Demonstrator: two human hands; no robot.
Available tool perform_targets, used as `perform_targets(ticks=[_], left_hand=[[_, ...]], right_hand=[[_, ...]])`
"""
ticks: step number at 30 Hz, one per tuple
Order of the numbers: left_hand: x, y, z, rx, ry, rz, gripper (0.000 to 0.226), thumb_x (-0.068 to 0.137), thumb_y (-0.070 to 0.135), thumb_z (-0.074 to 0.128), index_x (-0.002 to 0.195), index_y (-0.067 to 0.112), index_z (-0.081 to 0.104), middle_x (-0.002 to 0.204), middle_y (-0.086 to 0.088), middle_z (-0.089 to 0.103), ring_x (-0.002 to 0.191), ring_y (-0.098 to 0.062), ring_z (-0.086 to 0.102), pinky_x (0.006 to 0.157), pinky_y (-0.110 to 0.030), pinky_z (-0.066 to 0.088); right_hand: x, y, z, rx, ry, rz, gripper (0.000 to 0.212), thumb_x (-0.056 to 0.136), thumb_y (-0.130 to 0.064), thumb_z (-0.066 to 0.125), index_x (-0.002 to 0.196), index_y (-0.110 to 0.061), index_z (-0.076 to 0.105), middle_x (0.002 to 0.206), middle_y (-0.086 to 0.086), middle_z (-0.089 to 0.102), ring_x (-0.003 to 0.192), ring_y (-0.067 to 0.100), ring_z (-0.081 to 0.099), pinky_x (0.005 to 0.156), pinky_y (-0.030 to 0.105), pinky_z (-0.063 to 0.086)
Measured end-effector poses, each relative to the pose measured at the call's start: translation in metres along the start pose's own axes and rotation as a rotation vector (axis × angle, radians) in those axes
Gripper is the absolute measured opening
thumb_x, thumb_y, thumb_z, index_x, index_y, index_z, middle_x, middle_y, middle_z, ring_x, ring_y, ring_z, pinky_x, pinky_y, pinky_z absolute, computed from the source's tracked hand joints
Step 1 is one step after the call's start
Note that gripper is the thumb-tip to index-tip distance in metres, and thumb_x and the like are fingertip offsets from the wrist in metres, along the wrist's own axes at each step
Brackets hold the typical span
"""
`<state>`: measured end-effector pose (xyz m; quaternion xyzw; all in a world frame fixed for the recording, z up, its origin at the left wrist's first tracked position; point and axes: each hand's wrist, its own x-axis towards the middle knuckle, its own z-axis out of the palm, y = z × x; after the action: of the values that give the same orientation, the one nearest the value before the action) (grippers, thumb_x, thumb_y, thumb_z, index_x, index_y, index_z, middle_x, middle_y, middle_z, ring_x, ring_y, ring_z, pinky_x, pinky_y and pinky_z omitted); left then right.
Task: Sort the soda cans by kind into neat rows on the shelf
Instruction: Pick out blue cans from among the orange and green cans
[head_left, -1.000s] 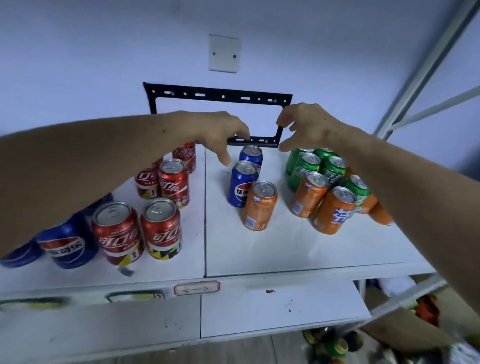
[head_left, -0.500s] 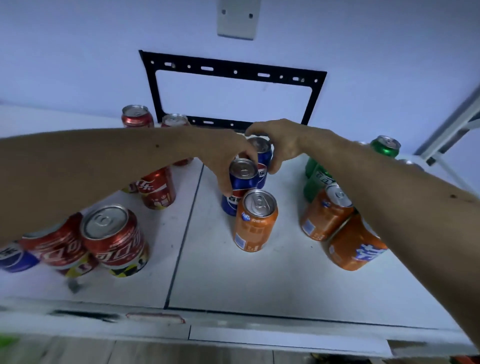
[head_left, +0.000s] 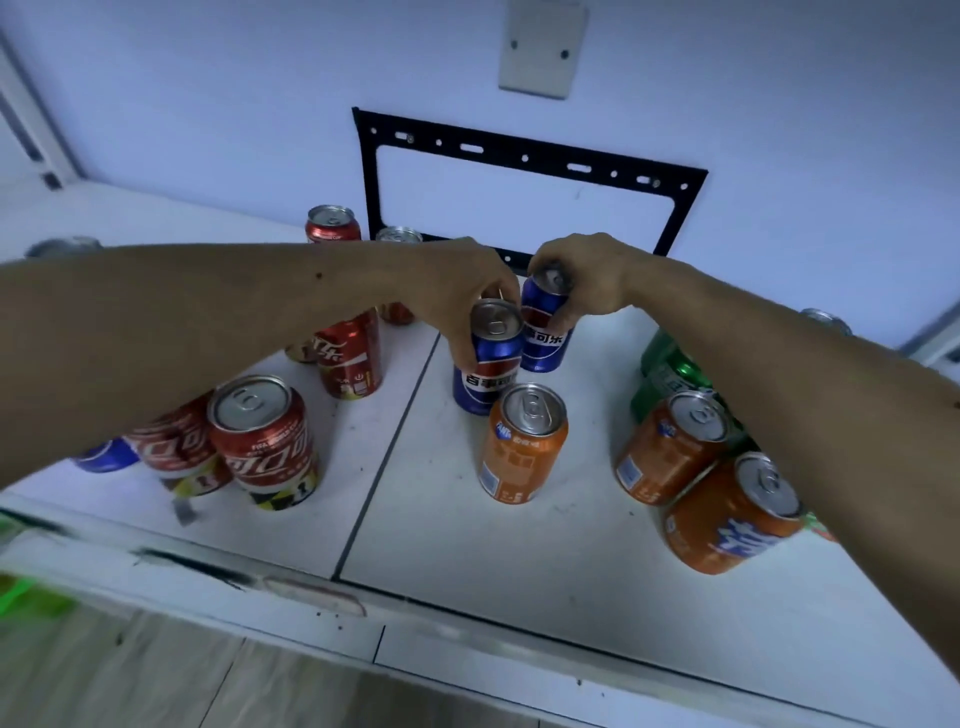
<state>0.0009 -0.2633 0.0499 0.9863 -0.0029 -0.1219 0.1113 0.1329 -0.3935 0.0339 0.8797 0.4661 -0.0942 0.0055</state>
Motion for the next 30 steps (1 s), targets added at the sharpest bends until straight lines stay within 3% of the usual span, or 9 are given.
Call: perform_targets(ticks=[8,18,24,30], left_hand=[[-0.050,-0.035,-0.043,0.035,0.189,0.051,0.068,0.052,0.038,0.088,0.113,0.023,0.062,0.108,0.007,0.067,0.092,-0.010,0.063,0.083,-0.028,0.052],[-0.157,-0.137,-0.111,0.020,0.412,-0.098,0.067,0.058,0.029,0.089,0.118,0.019,0.061,0.116,0.001,0.066,0.099,-0.019,0.062,0.085,-0.036,0.052],[-0.205,-0.232,-0.128,0.132,0.389,-0.191,0.063,0.059,0.027,0.088,0.115,0.021,0.061,0.111,0.001,0.066,0.095,-0.020,0.060,0.085,-0.038,0.051],[-0.193,-0.322,-0.119,0.100,0.345,-0.221,0.065,0.058,0.023,0.089,0.117,0.018,0.060,0.114,-0.002,0.064,0.097,-0.021,0.057,0.083,-0.035,0.048]], right_hand=[[0.000,-0.038,-0.059,-0.041,0.093,-0.004,0.074,0.062,-0.023,0.088,0.127,-0.020,0.053,0.129,0.006,0.055,0.112,0.029,0.053,0.086,0.036,0.046],[0.033,-0.162,-0.123,-0.106,0.244,-0.057,0.072,0.065,-0.029,0.087,0.128,-0.020,0.054,0.129,0.008,0.056,0.111,0.032,0.054,0.082,0.035,0.043],[0.074,-0.247,-0.118,-0.020,0.299,-0.050,0.067,0.068,-0.026,0.085,0.127,-0.018,0.054,0.130,0.008,0.055,0.109,0.030,0.052,0.080,0.035,0.042],[0.132,-0.298,-0.090,0.023,0.229,-0.041,0.071,0.067,-0.026,0.085,0.129,-0.018,0.052,0.132,0.008,0.052,0.114,0.030,0.051,0.077,0.032,0.041]])
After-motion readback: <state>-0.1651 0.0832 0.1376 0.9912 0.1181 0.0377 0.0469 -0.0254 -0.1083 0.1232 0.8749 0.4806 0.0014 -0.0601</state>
